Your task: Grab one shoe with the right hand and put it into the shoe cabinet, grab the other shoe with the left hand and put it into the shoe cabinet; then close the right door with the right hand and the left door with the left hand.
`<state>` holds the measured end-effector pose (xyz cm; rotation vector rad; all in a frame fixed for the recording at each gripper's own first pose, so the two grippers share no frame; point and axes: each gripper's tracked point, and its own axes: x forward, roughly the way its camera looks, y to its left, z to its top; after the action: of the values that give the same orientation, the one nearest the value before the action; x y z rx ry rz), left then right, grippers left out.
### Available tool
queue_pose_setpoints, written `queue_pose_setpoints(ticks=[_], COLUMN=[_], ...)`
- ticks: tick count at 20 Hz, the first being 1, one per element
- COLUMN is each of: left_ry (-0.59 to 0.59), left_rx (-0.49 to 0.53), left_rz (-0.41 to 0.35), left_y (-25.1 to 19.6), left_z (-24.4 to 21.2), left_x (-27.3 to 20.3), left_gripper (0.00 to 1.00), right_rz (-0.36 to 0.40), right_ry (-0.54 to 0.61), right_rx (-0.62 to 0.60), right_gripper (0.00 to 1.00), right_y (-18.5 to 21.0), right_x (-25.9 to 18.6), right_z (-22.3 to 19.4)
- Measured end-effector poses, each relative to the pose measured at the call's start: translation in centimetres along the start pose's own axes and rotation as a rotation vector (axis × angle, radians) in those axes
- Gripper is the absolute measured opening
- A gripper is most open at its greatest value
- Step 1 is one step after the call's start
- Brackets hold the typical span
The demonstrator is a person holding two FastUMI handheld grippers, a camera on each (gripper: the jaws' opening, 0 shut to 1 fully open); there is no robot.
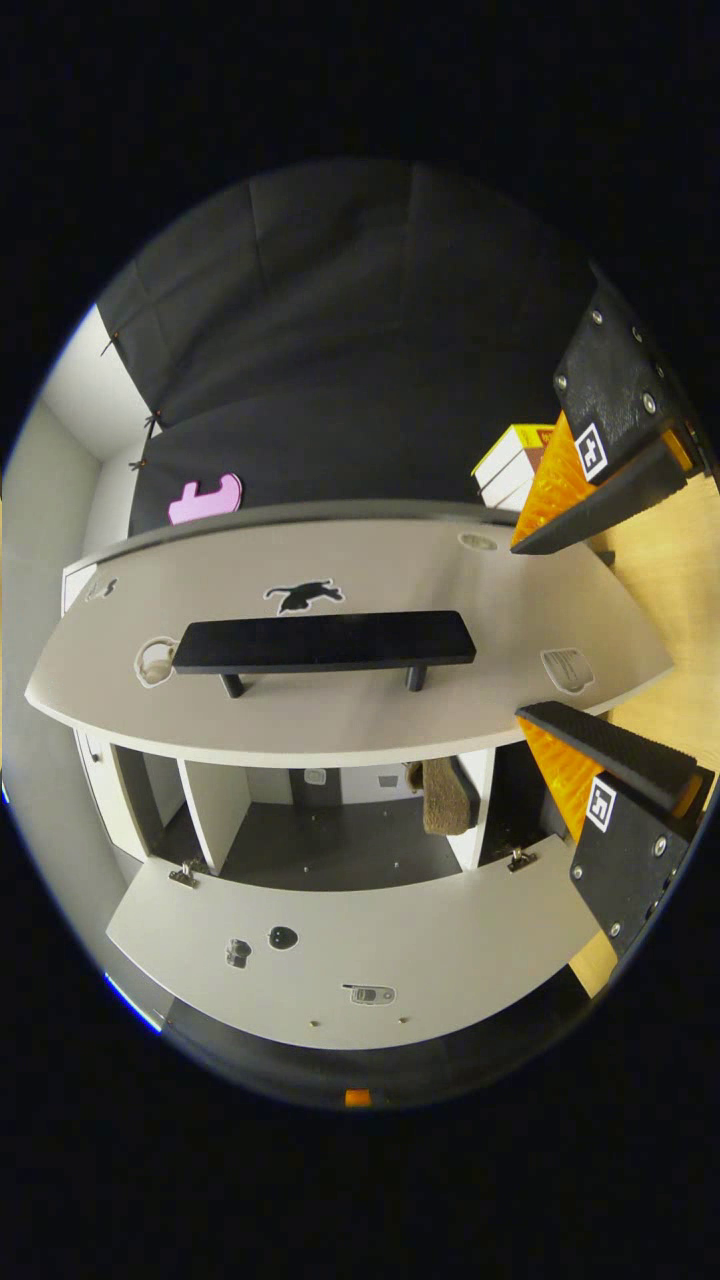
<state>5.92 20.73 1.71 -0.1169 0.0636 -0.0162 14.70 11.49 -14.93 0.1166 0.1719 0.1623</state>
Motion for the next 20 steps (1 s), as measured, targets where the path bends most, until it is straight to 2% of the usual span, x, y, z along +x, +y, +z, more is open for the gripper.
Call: queue_pose_setpoints(ticks=[5,6,7,9,10,11,20], left_ry=[-0.001,0.005,0.01,0.03,0.042,0.055,0.143], left_rx=[0.018,0.018,0.016,0.011,0.01,0.011,0.005], left_rz=[0.038,0.043,0.043,0.036,0.026,0.013,-0.164], left_y=[1.8,2.2,2.4,2.2,1.9,1.4,-6.0], left_z=[-0.6,-0.9,-1.3,-3.1,-3.8,-4.6,-11.4], left_x=[1.0,1.4,1.7,2.8,3.4,3.9,7.8], left_gripper=[0.99,0.99,0.97,0.97,0.97,0.94,0.97], right_rz=[0.008,0.0,-0.006,-0.011,-0.015,-0.021,-0.071], right_ry=[0.007,0.004,0.001,-0.002,-0.001,0.0,-0.047], right_rx=[-0.009,-0.011,-0.003,0.015,0.021,0.026,0.006], right_gripper=[0.93,0.99,0.91,0.91,0.84,0.91,0.91], right_y=[3.6,3.7,3.7,3.7,3.7,3.5,1.4], right_x=[6.3,6.9,7.3,7.8,7.9,7.8,2.2], right_z=[-0.7,-0.9,-0.8,-0.9,-1.0,-1.0,1.5])
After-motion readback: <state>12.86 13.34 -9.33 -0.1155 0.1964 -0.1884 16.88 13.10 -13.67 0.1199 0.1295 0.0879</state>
